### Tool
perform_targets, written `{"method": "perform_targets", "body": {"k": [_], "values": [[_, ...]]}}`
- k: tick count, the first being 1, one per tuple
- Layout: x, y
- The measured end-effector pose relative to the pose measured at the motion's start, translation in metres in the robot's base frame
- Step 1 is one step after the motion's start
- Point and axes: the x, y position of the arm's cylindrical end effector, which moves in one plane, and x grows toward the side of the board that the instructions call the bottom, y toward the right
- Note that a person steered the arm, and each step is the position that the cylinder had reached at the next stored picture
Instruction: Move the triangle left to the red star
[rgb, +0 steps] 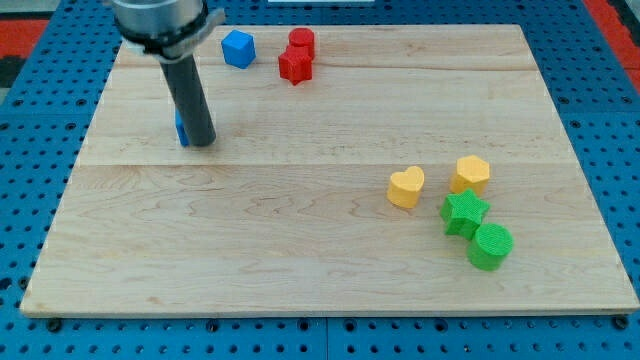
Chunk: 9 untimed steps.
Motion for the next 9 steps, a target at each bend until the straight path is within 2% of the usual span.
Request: {"method": "perform_targets", "body": {"k": [1,2,3,4,5,6,7,8,9], "values": [[-0.054,0.003],[0.016,0.031],[0.030,-0.026],[-0.027,-0.037],[-0.067,-0.005],[-0.072,0.013],[-0.052,-0.028],[-0.105,-0.037],[-0.124,-0.036]]}}
